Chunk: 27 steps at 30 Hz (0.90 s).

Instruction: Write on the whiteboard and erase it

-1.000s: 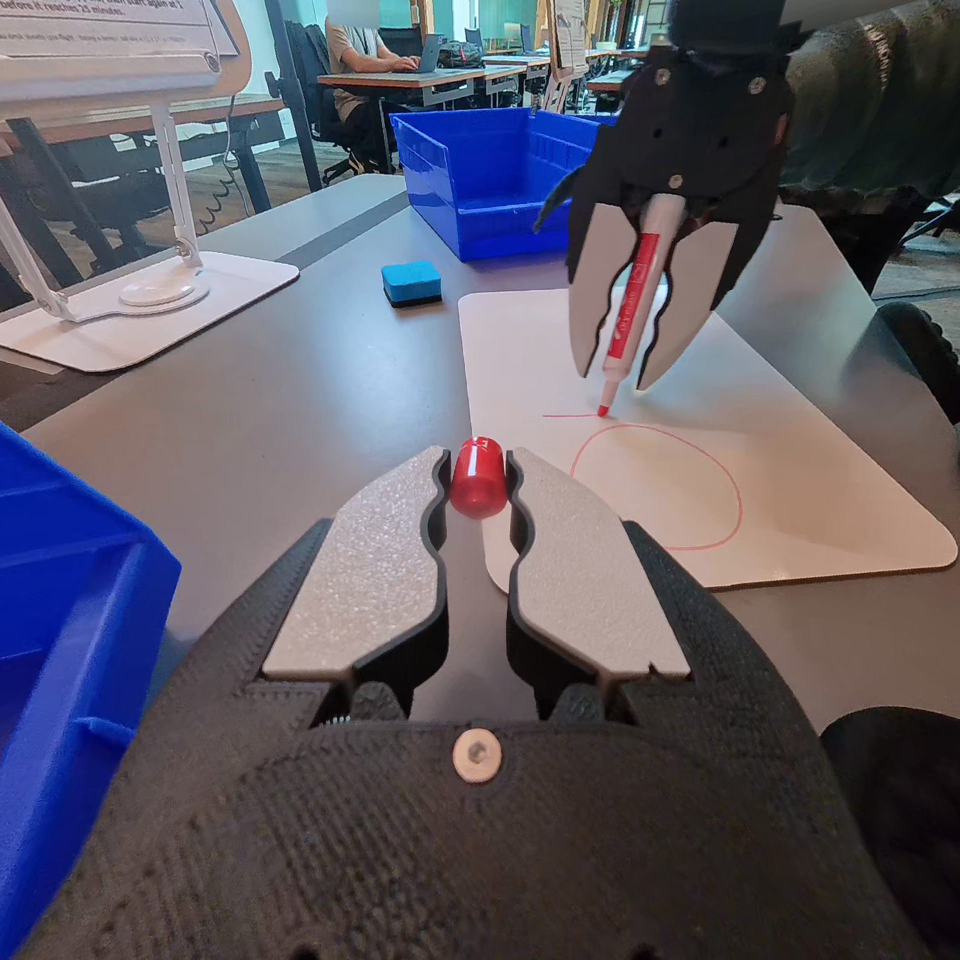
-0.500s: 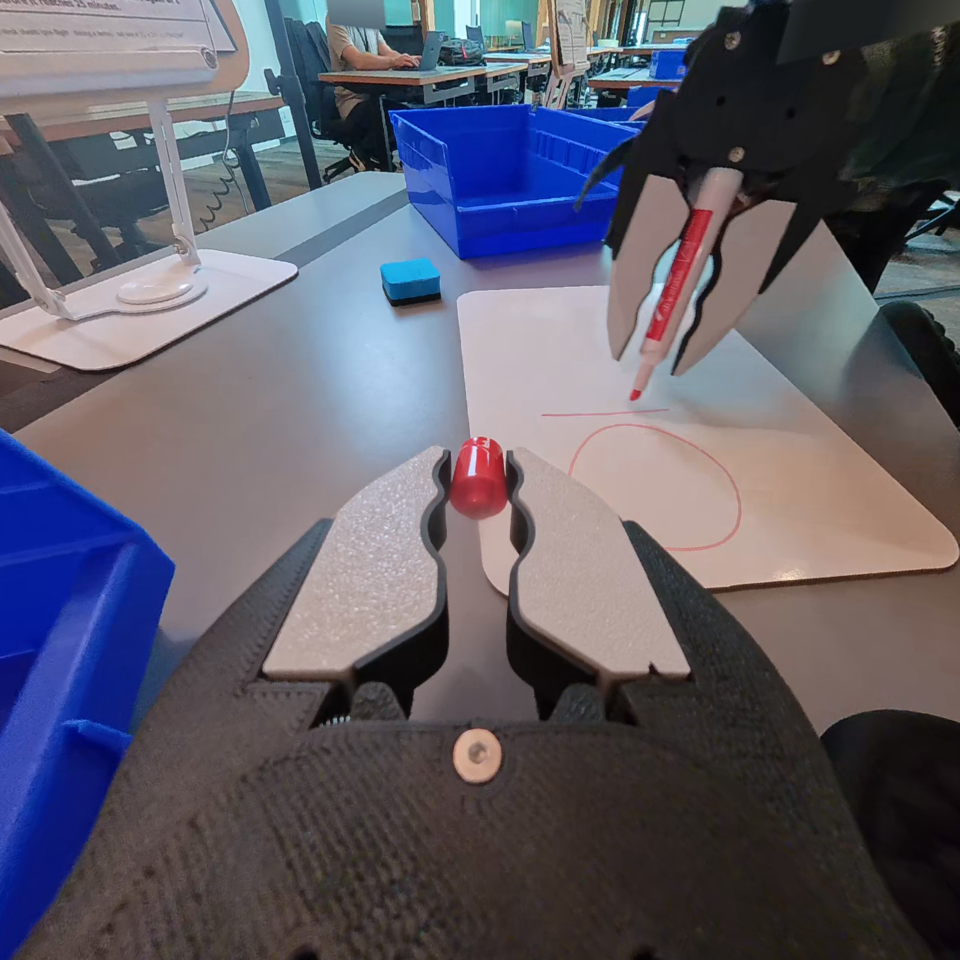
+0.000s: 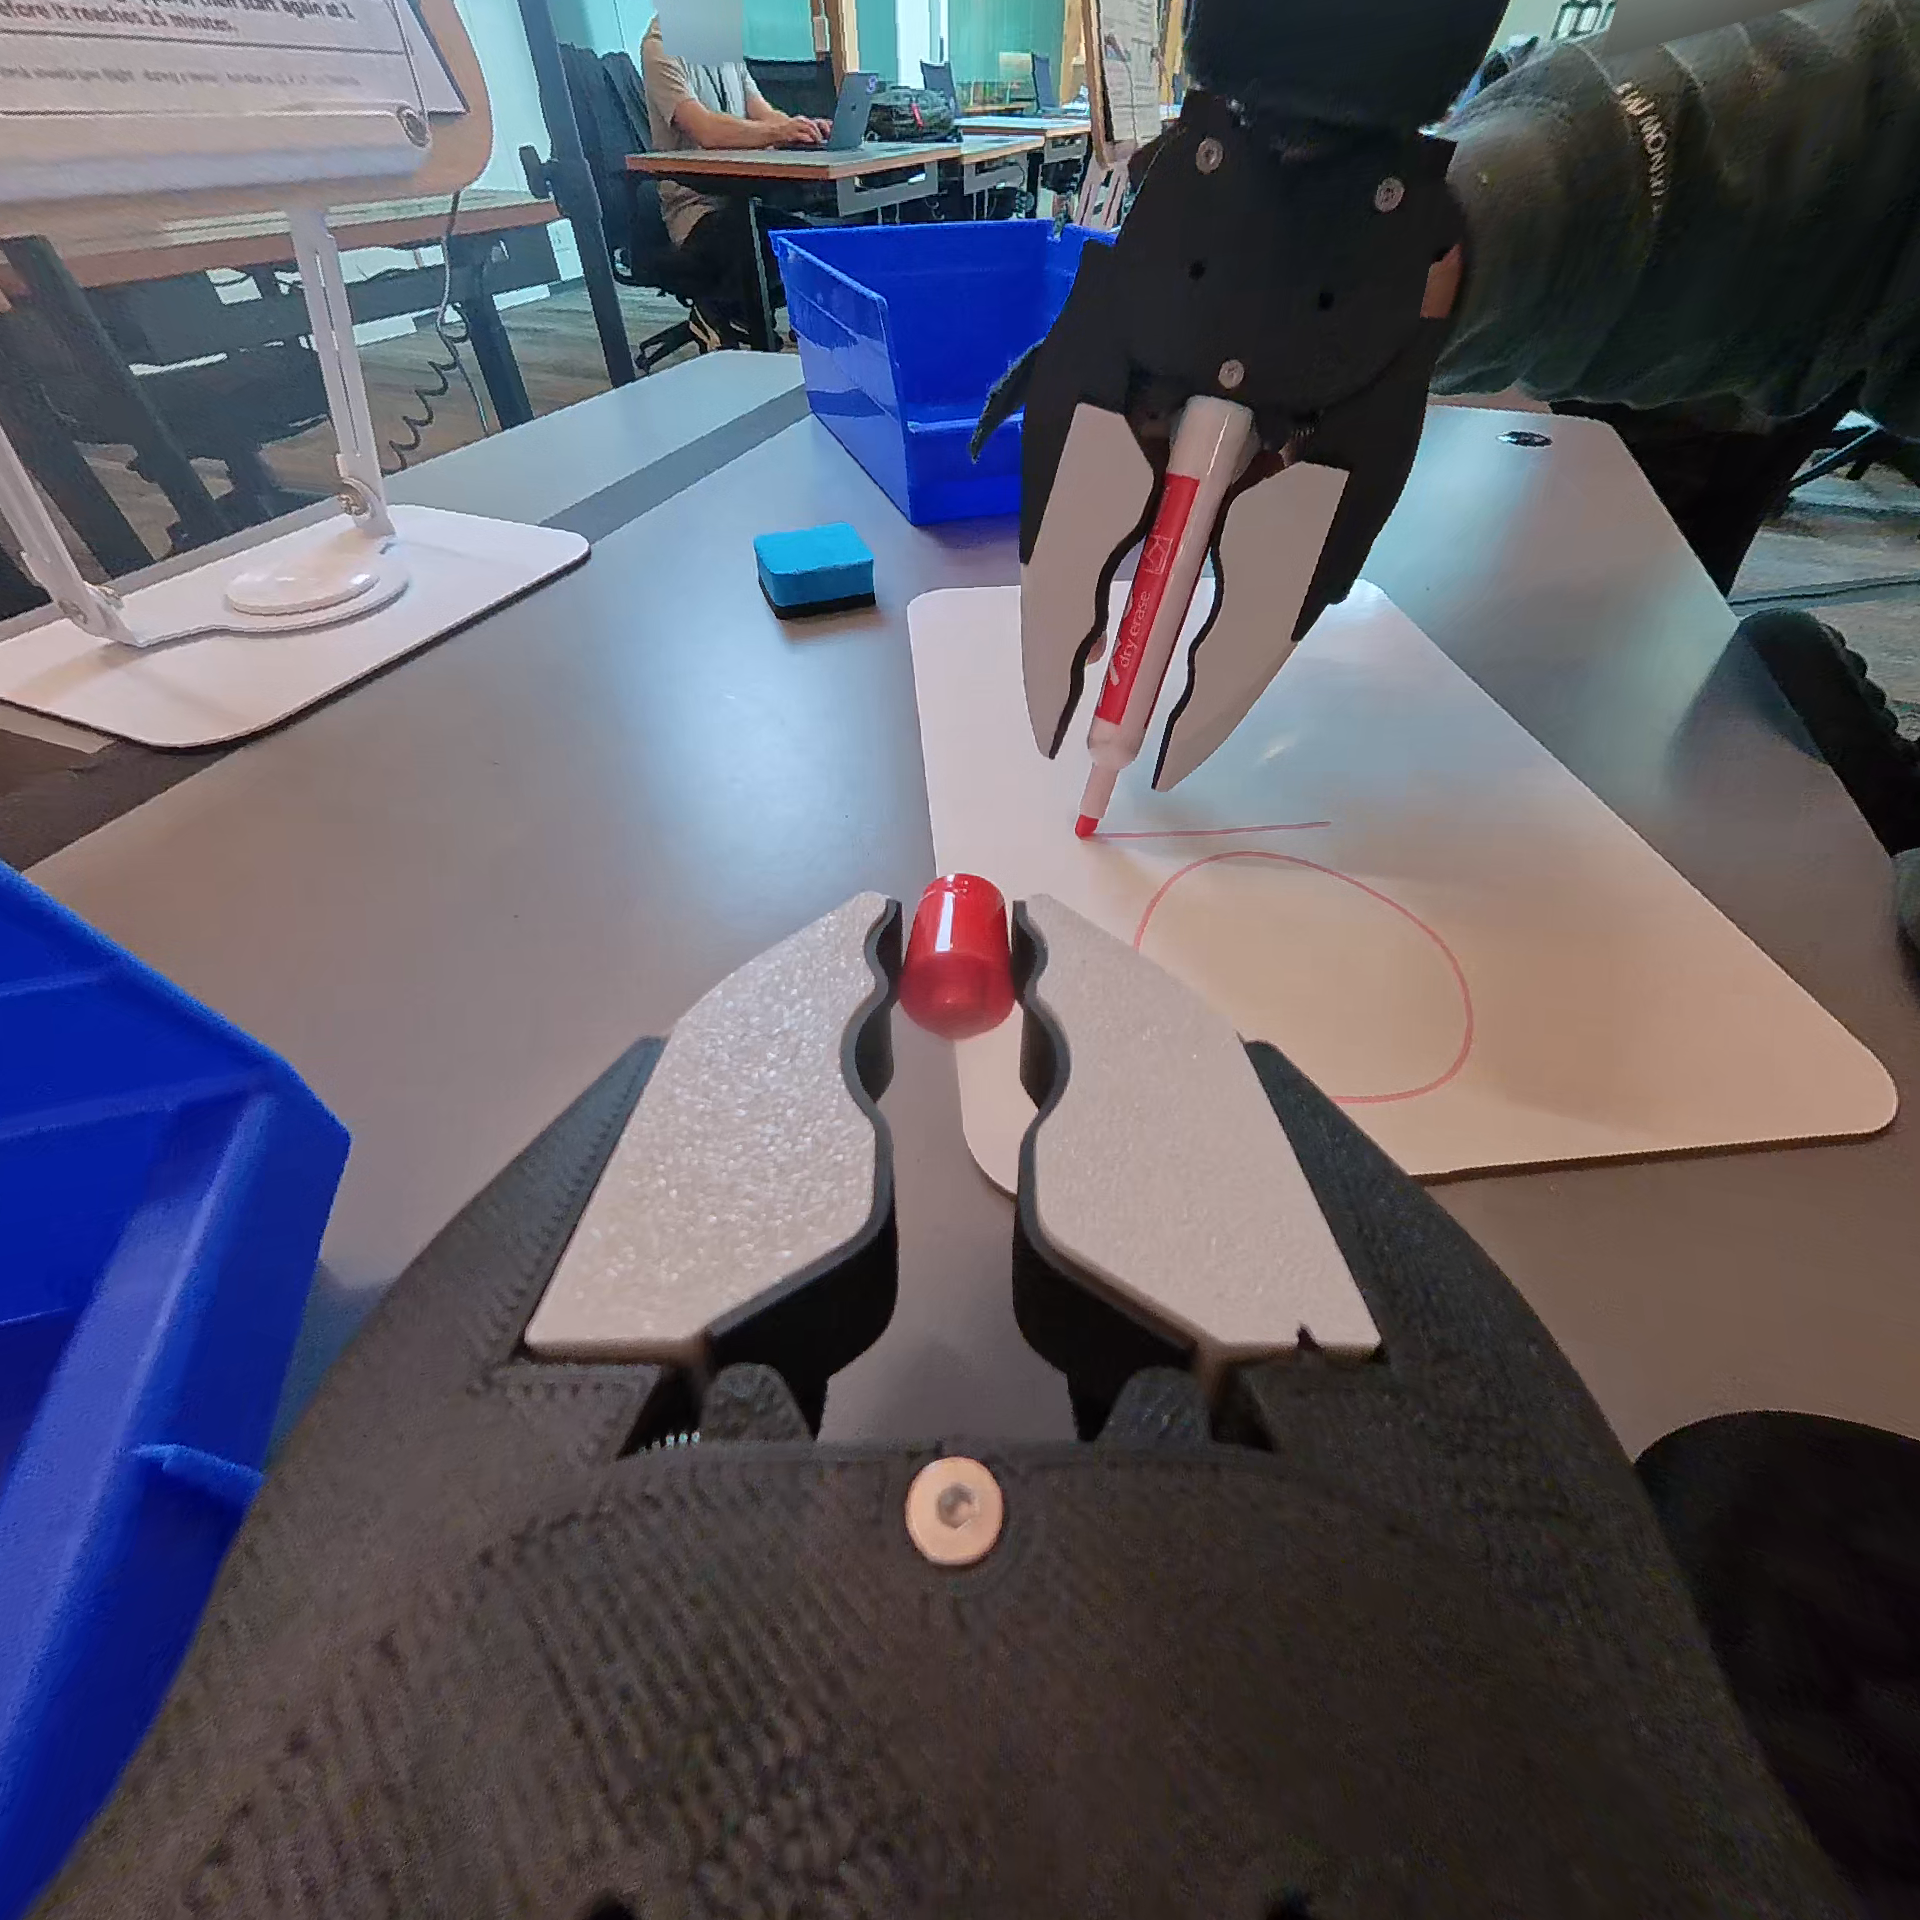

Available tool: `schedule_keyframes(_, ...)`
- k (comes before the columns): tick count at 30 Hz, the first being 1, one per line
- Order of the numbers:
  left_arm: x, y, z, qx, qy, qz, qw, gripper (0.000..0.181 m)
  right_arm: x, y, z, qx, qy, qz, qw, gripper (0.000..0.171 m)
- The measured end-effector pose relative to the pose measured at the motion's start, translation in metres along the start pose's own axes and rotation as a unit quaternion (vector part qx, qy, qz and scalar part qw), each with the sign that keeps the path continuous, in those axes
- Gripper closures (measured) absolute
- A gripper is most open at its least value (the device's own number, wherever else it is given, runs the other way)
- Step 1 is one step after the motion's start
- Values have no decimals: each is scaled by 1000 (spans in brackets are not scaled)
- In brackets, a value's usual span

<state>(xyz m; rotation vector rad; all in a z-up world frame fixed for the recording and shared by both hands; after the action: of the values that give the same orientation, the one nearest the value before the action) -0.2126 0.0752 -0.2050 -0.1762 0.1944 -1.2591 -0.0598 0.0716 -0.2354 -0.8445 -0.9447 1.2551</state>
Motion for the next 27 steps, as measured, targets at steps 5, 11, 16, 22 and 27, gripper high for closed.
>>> schedule_keyframes(5, 0, 0, -1, -1, -1, 0, 1000, 161, 0, 1, -2, -9, -1, 3, 1000, 138)
schedule_keyframes(11, 0, 0, 0, -1, 0, 0, 1000, 161, 4, -3, -11, -22, 3, -5, 1000, 138)
schedule_keyframes(16, 0, 0, -1, -2, 0, 0, 1000, 161, 10, -9, -27, -38, 14, -19, 999, 138)
schedule_keyframes(22, 0, 0, -1, -2, -2, 1, 1000, 161, 20, -18, -51, -58, 34, -38, 997, 138)
schedule_keyframes(27, -1, 0, -1, 0, -4, 2, 1000, 161, 25, -22, -60, -60, 47, -43, 996, 138)
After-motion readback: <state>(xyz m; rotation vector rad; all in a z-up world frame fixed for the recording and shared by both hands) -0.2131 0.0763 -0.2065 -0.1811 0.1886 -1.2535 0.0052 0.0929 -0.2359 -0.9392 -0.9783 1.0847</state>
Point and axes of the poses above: each gripper's, where its closed fingertips meet, y out along the fingers, z out of its top, x = y × z across the jaws, the point moved 3 cm from there along -y, back along the fingers, and after that the axes turned 3 degrees about y, right-handed, at the moved point
